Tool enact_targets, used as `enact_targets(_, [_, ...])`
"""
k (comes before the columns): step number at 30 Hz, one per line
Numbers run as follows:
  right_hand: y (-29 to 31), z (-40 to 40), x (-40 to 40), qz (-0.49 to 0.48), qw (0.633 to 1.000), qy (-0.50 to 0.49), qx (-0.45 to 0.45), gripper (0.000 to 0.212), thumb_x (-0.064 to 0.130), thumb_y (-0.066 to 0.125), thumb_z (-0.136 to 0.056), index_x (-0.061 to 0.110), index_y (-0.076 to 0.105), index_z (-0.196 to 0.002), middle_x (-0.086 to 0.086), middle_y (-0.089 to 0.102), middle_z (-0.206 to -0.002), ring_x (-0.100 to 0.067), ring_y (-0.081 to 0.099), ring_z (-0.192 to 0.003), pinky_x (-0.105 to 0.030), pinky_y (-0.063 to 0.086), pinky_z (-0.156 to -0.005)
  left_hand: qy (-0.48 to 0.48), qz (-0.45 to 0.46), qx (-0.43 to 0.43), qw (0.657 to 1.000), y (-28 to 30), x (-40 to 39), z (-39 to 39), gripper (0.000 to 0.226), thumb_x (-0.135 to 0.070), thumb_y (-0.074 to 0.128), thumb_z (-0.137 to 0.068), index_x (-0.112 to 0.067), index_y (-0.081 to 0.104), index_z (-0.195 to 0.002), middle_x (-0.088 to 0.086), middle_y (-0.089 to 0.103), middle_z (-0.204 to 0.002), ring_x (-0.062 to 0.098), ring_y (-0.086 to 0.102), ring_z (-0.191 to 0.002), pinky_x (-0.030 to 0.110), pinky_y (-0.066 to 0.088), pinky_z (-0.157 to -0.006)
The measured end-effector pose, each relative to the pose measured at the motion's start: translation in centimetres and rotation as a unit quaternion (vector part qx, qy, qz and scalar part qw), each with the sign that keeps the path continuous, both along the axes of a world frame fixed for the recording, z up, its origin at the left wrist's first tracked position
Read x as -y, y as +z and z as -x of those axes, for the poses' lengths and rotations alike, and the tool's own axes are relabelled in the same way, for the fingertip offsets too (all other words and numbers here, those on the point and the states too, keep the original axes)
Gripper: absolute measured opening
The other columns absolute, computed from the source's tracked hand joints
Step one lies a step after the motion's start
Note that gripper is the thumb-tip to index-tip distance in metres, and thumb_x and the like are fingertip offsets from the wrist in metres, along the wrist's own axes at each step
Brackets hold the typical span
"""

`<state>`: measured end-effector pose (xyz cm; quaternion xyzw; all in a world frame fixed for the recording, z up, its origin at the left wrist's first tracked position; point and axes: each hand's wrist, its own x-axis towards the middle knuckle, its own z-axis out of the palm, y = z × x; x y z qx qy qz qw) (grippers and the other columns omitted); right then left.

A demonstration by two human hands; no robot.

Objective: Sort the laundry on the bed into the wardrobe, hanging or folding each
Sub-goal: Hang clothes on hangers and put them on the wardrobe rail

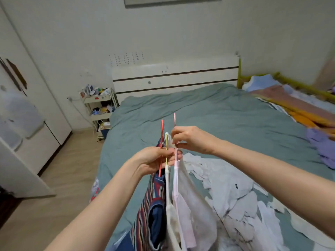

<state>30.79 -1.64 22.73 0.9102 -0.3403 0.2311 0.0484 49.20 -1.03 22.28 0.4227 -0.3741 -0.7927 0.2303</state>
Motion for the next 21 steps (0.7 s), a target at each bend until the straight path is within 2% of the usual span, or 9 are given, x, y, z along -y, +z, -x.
enact_targets(2, [-0.8, 0.1, 0.0, -0.025, 1.000, -0.017, 0.004, 0.007, 0.002, 0.072, -0.076, 0.005, 0.067, -0.079, -0.008, 0.063, -0.088, -0.022, 0.061, -0.072, -0.021, 0.041, -0.068, -0.002, -0.010, 0.006, 1.000, -1.0, -0.2, 0.1, 0.018, 0.002, 0.047, -0.096, 0.006, 0.064, -0.100, 0.014, 0.073, -0.085, 0.016, 0.072, -0.071, 0.025, 0.059, -0.068])
enact_targets(6, [-1.9, 0.3, -0.6, -0.048, 0.998, -0.038, -0.001, 0.009, 0.001, 0.064, -0.079, 0.005, 0.070, -0.085, -0.008, 0.070, -0.090, -0.028, 0.067, -0.080, -0.033, 0.051, -0.072, -0.004, -0.037, 0.002, 0.999, -2.1, -0.7, 0.7, 0.013, -0.001, 0.054, -0.093, 0.005, 0.065, -0.092, 0.012, 0.072, -0.076, 0.015, 0.071, -0.064, 0.027, 0.059, -0.068])
enact_targets(8, [-2.0, 1.0, -1.4, -0.059, 0.996, -0.053, 0.037, 0.013, 0.001, 0.062, -0.082, 0.006, 0.071, -0.090, -0.007, 0.072, -0.098, -0.026, 0.069, -0.088, -0.032, 0.052, -0.076, 0.012, -0.047, 0.002, 0.999, -2.7, -0.6, 1.3, 0.012, -0.001, 0.054, -0.094, 0.004, 0.064, -0.089, 0.011, 0.069, -0.067, 0.014, 0.068, -0.056, 0.026, 0.060, -0.060])
enact_targets(10, [-2.2, 1.9, -2.7, -0.070, 0.985, -0.109, 0.117, 0.019, 0.001, 0.060, -0.083, 0.007, 0.071, -0.096, -0.004, 0.073, -0.102, -0.022, 0.070, -0.089, -0.032, 0.055, -0.080, 0.049, -0.061, -0.013, 0.997, -3.3, -0.3, 2.0, 0.010, 0.000, 0.054, -0.094, 0.004, 0.062, -0.090, 0.011, 0.067, -0.061, 0.014, 0.067, -0.051, 0.026, 0.059, -0.055])
enact_targets(12, [-3.3, 2.4, -4.7, -0.119, 0.936, -0.207, 0.257, 0.019, 0.001, 0.060, -0.085, 0.007, 0.071, -0.099, -0.003, 0.072, -0.099, -0.019, 0.069, -0.087, -0.037, 0.055, -0.084, 0.089, -0.062, -0.040, 0.993, -4.1, 0.1, 2.9, 0.010, 0.002, 0.050, -0.095, 0.004, 0.060, -0.093, 0.011, 0.064, -0.056, 0.013, 0.065, -0.048, 0.026, 0.059, -0.054])
enact_targets(14, [-4.8, 1.9, -7.2, -0.226, 0.854, -0.277, 0.378, 0.022, 0.013, 0.065, -0.088, 0.010, 0.066, -0.110, -0.003, 0.068, -0.108, -0.015, 0.065, -0.098, -0.036, 0.050, -0.094, 0.128, -0.052, -0.071, 0.988, -4.6, 0.6, 4.0, 0.013, 0.005, 0.045, -0.097, 0.003, 0.056, -0.091, 0.008, 0.059, -0.049, 0.011, 0.061, -0.042, 0.026, 0.057, -0.053])
enact_targets(16, [-6.7, 0.2, -9.7, -0.398, 0.776, -0.291, 0.393, 0.050, 0.034, 0.070, -0.085, 0.016, 0.053, -0.129, 0.000, 0.058, -0.128, -0.010, 0.055, -0.116, -0.030, 0.042, -0.104, 0.160, -0.044, -0.094, 0.982, -5.1, 1.0, 5.3, 0.018, 0.006, 0.040, -0.098, 0.001, 0.052, -0.085, 0.007, 0.052, -0.046, 0.010, 0.057, -0.037, 0.025, 0.056, -0.050])
enact_targets(18, [-8.7, -1.7, -11.3, -0.509, 0.716, -0.276, 0.391, 0.065, 0.047, 0.073, -0.078, 0.026, 0.046, -0.133, 0.007, 0.054, -0.131, -0.008, 0.052, -0.119, -0.028, 0.040, -0.104, 0.178, -0.043, -0.106, 0.977, -5.8, 1.1, 6.6, 0.025, 0.007, 0.037, -0.099, -0.003, 0.047, -0.078, 0.008, 0.049, -0.051, 0.009, 0.056, -0.036, 0.026, 0.055, -0.048])
enact_targets(21, [-11.1, -3.2, -11.8, -0.455, 0.724, -0.330, 0.399, 0.055, 0.039, 0.080, -0.070, 0.027, 0.055, -0.117, 0.007, 0.065, -0.112, -0.009, 0.061, -0.101, -0.029, 0.048, -0.092, 0.178, -0.042, -0.118, 0.976, -6.9, 0.5, 8.3, 0.029, 0.011, 0.032, -0.098, -0.008, 0.041, -0.079, 0.010, 0.059, -0.052, 0.012, 0.062, -0.041, 0.030, 0.056, -0.053])
